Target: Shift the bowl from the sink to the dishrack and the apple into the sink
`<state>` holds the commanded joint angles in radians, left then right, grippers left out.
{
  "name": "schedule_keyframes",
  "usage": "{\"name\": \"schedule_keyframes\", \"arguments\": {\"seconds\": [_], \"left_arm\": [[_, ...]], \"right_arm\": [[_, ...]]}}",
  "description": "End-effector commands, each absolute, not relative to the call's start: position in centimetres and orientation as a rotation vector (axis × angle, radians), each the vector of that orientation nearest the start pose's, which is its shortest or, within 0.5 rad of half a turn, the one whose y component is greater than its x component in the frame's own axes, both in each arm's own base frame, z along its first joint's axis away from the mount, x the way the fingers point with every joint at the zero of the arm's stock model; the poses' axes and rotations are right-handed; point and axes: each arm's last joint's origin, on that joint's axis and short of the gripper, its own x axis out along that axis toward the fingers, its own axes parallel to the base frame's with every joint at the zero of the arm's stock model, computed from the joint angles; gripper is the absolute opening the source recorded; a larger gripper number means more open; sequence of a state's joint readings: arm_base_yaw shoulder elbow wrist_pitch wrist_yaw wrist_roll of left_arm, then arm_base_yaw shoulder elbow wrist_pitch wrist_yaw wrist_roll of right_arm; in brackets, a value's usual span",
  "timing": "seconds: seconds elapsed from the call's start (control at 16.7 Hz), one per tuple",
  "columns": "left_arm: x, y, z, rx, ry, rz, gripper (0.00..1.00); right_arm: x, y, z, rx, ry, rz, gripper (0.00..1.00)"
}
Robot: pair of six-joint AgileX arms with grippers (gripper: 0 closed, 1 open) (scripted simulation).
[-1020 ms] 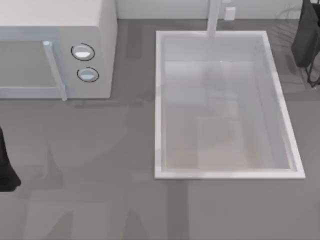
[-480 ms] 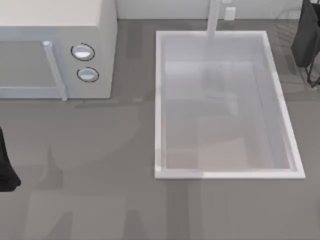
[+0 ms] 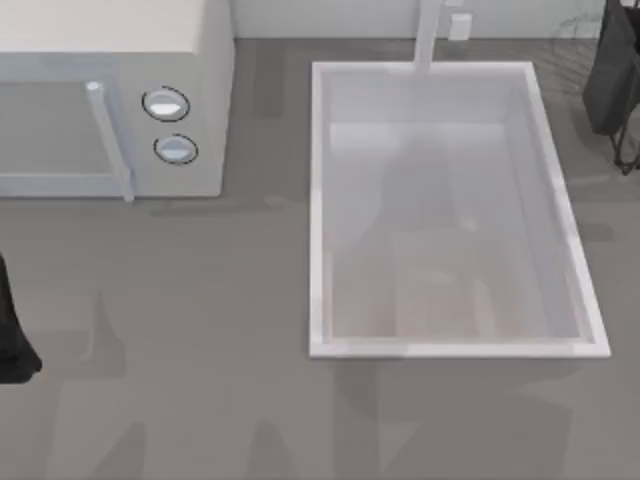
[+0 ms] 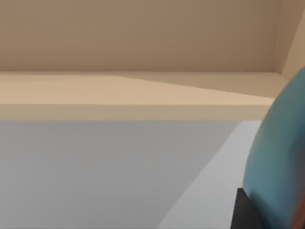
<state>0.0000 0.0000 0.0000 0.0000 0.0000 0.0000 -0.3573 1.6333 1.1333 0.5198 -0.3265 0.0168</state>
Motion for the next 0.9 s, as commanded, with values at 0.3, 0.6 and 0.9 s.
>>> {"name": "schedule_keyframes", "arguments": {"seconds": [0.3,0.6,0.9], "left_arm": [[10.6,-0.1,16.0,0.0,0.0,0.0,1.0],[10.6,-0.1,16.0,0.0,0.0,0.0,1.0],[10.6,-0.1,16.0,0.0,0.0,0.0,1.0]], "right_arm": [[37.8,-11.1,23.1,-0.003,-0.009,-0.011,0.0],[37.9,-10.8,21.9,0.0,0.0,-0.01,0.0],[37.9,-10.8,21.9,0.0,0.0,-0.01,0.3]]}}
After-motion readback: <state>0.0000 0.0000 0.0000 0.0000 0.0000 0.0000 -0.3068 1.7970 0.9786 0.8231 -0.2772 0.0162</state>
